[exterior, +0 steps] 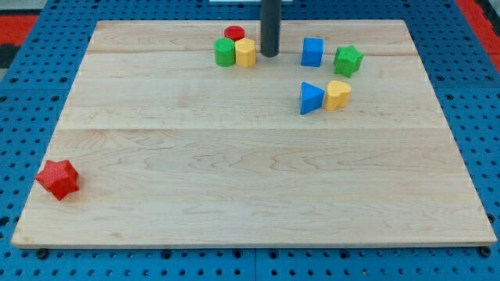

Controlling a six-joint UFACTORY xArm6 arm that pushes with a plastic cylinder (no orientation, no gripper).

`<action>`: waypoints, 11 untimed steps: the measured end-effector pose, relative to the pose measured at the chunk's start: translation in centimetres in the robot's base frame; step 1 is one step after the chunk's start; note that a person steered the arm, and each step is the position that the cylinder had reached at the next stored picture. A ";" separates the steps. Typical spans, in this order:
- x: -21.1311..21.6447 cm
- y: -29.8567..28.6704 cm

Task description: Slide the green star into the blue cube

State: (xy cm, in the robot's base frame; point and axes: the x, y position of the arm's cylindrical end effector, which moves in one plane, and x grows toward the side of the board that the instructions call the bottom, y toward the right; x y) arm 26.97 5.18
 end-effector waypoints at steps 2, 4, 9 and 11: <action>-6.1 13.5; 0.8 20.7; 1.1 7.6; 0.9 5.7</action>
